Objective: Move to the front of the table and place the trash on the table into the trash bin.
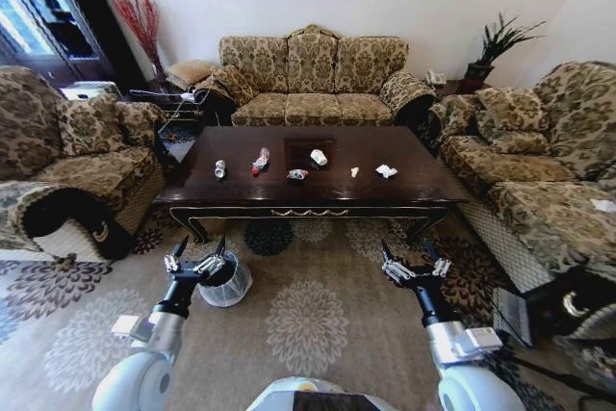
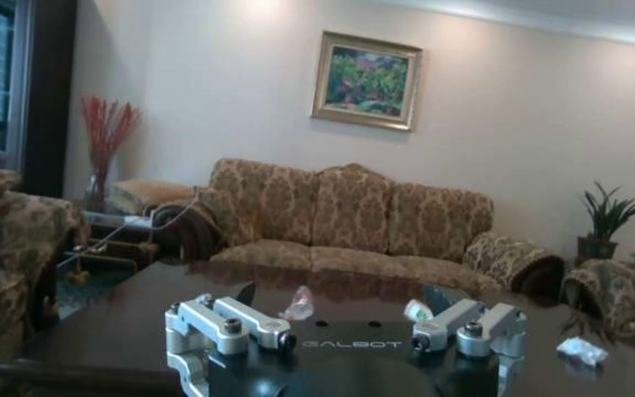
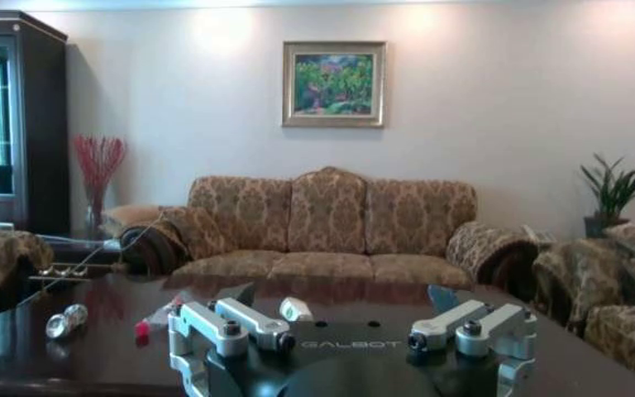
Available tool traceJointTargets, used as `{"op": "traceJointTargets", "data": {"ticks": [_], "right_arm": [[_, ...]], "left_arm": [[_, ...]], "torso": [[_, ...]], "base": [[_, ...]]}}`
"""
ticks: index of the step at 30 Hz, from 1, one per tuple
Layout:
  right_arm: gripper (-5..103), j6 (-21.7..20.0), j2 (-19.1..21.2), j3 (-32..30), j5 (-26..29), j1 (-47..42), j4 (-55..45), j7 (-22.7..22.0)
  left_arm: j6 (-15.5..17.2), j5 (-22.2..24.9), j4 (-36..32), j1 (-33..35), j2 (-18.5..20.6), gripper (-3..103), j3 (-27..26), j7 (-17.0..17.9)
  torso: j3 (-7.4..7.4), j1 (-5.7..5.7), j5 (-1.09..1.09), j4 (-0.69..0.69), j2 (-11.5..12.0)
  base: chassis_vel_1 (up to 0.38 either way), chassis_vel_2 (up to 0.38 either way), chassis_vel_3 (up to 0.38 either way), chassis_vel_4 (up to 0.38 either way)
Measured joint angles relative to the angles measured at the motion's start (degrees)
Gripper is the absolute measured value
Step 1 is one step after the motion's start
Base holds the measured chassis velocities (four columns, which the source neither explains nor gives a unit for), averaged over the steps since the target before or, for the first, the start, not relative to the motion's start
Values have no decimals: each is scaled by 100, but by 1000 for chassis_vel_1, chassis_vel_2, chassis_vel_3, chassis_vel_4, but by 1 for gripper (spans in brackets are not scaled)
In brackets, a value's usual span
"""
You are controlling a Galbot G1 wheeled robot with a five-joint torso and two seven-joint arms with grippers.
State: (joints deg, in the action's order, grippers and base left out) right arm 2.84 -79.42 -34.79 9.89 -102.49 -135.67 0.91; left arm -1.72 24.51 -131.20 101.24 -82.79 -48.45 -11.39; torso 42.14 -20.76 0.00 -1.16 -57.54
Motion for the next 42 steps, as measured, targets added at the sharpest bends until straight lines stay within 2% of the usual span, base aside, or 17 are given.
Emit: {"op": "traceJointTargets", "data": {"ticks": [6, 20, 42], "right_arm": [[100, 249, -7, 3, -21, -31, -19, 3], [100, 308, -113, 15, 8, -165, 0, 169], [100, 638, -207, 118, -194, -140, 155, 238]], "left_arm": [[-3, 2, 115, -17, 34, 100, -26, 32], [-83, -153, 158, 8, -225, 100, 70, -6], [-100, -120, 356, -41, -95, 100, 6, -1]], "torso": [[0, 0, -1, -1, 0], [-1, 2, 0, 0, -1], [3, -7, 1, 0, 3]], "base": [[60, 56, -49, -43], [-16, 23, 20, -17], [-147, 159, 148, -161]]}}
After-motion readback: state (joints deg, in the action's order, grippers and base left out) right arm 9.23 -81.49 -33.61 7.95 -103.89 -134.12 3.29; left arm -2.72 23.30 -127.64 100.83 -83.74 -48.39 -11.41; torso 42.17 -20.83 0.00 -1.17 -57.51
